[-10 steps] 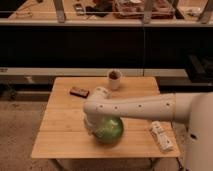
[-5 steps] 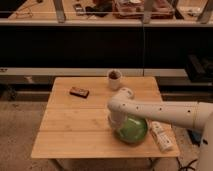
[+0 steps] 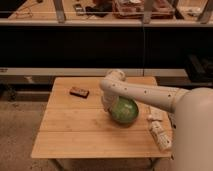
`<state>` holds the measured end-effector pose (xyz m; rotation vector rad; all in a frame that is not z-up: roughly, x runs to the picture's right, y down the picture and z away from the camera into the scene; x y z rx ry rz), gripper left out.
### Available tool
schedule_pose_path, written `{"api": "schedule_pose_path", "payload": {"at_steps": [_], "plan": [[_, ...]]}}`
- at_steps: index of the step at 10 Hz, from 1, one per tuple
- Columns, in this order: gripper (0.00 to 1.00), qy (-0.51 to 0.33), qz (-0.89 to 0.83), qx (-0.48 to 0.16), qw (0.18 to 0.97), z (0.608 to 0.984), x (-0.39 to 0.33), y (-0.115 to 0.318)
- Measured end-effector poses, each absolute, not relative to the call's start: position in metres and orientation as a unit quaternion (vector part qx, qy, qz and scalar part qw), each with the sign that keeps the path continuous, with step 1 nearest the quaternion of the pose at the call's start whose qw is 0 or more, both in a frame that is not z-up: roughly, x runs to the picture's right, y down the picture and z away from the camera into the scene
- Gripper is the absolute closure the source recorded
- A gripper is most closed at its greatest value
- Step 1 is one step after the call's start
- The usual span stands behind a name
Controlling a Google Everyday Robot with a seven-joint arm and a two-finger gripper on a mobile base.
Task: Drag the ceramic bowl in a circle
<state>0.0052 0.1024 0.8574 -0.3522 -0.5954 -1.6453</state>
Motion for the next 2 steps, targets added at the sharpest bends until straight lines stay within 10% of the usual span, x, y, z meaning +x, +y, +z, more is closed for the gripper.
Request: {"api": "schedule_pose_path", "payload": {"at_steps": [2], "plan": [[1.00,-0.259,-0.718,-0.157,0.627,0.8576,0.0069,0.1011]]}}
